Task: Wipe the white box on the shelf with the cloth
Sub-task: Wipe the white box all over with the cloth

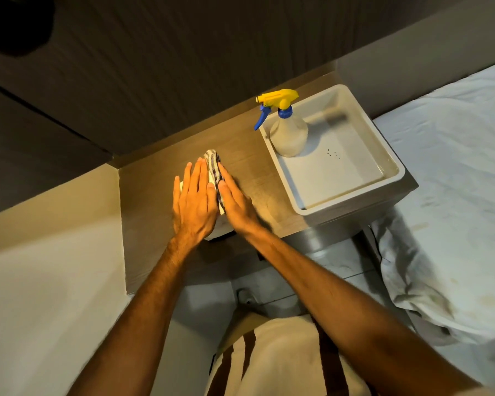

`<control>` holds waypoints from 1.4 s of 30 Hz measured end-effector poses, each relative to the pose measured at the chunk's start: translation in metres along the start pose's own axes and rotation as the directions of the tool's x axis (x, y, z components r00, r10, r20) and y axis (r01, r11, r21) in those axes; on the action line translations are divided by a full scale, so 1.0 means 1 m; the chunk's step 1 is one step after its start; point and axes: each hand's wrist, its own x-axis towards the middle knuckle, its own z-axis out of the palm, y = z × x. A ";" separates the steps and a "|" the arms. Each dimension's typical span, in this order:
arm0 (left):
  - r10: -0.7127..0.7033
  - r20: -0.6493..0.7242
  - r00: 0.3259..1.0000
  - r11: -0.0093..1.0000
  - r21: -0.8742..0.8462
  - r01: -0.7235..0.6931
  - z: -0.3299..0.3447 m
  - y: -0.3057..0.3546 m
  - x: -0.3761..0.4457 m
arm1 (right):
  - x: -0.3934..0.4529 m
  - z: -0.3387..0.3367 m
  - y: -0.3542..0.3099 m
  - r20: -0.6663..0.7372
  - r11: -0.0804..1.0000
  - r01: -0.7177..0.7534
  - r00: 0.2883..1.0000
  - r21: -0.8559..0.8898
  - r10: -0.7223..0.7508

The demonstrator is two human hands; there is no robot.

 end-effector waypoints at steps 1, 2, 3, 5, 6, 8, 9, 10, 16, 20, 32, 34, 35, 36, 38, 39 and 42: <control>-0.013 -0.005 1.000 1.000 -0.008 0.013 0.001 -0.001 0.001 | 0.010 0.000 0.008 -0.027 1.000 -0.025 0.999 -0.011 0.024; -0.023 -0.009 1.000 1.000 -0.010 0.023 0.003 -0.001 0.001 | 0.014 0.000 0.015 -0.053 0.998 -0.063 0.997 -0.021 0.062; -0.026 -0.014 1.000 1.000 -0.005 0.026 0.004 -0.002 0.002 | 0.012 -0.001 0.022 -0.068 0.994 -0.102 0.993 -0.034 0.100; -0.025 -0.018 1.000 1.000 0.005 0.025 0.006 -0.003 0.002 | -0.008 0.001 0.031 -0.069 0.985 -0.160 0.985 -0.064 0.155; -0.028 -0.019 0.999 1.000 0.007 0.028 0.005 -0.003 0.003 | -0.022 0.002 0.032 -0.055 0.984 -0.166 0.985 -0.071 0.162; -0.028 -0.018 0.999 1.000 0.004 0.029 0.004 -0.002 0.003 | -0.048 0.004 0.029 -0.019 0.991 -0.128 0.992 -0.044 0.127; -0.031 -0.016 0.999 0.999 -0.006 0.031 0.003 -0.002 0.003 | -0.055 0.005 0.023 -0.013 0.994 -0.109 0.994 -0.013 0.108; -0.036 -0.012 0.999 0.999 -0.016 0.036 0.002 -0.001 0.003 | -0.054 0.005 0.015 -0.013 0.996 -0.091 0.996 0.017 0.091; -0.023 -0.013 1.000 1.000 -0.017 0.023 0.003 -0.001 0.002 | 0.008 0.003 0.011 -0.033 0.999 -0.040 0.999 0.015 0.041; -0.029 -0.019 0.999 1.000 0.005 0.029 0.003 -0.002 0.002 | -0.012 0.001 0.031 -0.085 0.989 -0.151 0.985 -0.004 0.150; -0.020 -0.026 0.999 1.000 -0.019 0.019 0.003 -0.001 0.001 | 0.005 0.007 0.025 -0.073 0.999 -0.043 0.996 -0.016 0.042; -0.027 -0.032 0.999 1.000 -0.015 0.027 0.003 0.000 0.002 | -0.009 0.006 0.042 -0.151 0.993 -0.086 0.986 -0.080 0.073; -0.030 -0.033 0.999 1.000 -0.011 0.030 0.003 0.000 0.002 | -0.021 0.003 0.051 -0.162 0.989 -0.090 0.984 -0.121 0.070; -0.030 -0.034 0.999 1.000 -0.006 0.030 0.002 0.000 0.002 | -0.033 -0.002 0.060 -0.157 0.981 -0.079 0.986 -0.175 0.051; -0.030 -0.037 0.999 1.000 0.001 0.030 0.002 0.002 0.001 | -0.051 -0.015 0.070 -0.163 0.964 -0.039 0.987 -0.262 -0.005; -0.031 -0.039 0.999 1.000 0.000 0.031 0.001 0.002 0.001 | -0.053 -0.022 0.067 -0.199 0.959 -0.019 0.979 -0.283 -0.039; -0.030 -0.040 0.999 1.000 0.004 0.030 0.001 0.002 0.001 | -0.021 -0.035 0.053 -0.294 0.884 0.072 0.928 -0.462 -0.229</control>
